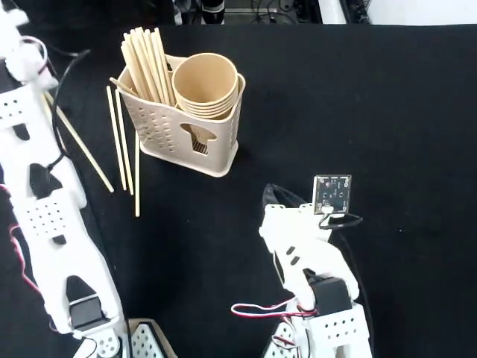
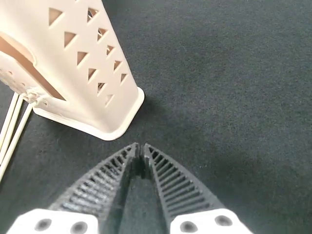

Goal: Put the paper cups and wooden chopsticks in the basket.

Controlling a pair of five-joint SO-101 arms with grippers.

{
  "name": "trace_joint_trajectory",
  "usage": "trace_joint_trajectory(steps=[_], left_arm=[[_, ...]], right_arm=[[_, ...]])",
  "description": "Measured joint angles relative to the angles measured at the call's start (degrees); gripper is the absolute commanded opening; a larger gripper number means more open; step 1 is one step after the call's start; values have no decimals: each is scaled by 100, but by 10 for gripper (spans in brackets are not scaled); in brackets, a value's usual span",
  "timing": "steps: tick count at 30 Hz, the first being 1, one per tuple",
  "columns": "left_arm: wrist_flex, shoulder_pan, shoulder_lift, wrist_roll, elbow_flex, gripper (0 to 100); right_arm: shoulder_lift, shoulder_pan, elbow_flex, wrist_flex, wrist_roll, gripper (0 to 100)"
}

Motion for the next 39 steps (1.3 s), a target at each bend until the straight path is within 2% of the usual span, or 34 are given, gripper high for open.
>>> trace_joint_trajectory(steps=[11, 18, 22, 28, 31, 35, 39], left_arm=[[9, 448, -1960, 0, 0, 29], [9, 1407, -3059, 0, -18, 28], [9, 2075, -3200, 0, -18, 28], [35, 2602, -3262, 0, 114, 27], [35, 2673, -3631, 0, 862, 28], [-9, 3042, -4563, 9, 2910, 29], [-818, 3218, -5732, 9, 5064, 29]], right_arm=[[0, 0, 0, 0, 0, 12], [0, 0, 0, 0, 0, 12], [0, 0, 0, 0, 0, 12], [0, 0, 0, 0, 0, 12], [0, 0, 0, 0, 0, 12], [0, 0, 0, 0, 0, 12], [0, 0, 0, 0, 0, 12]])
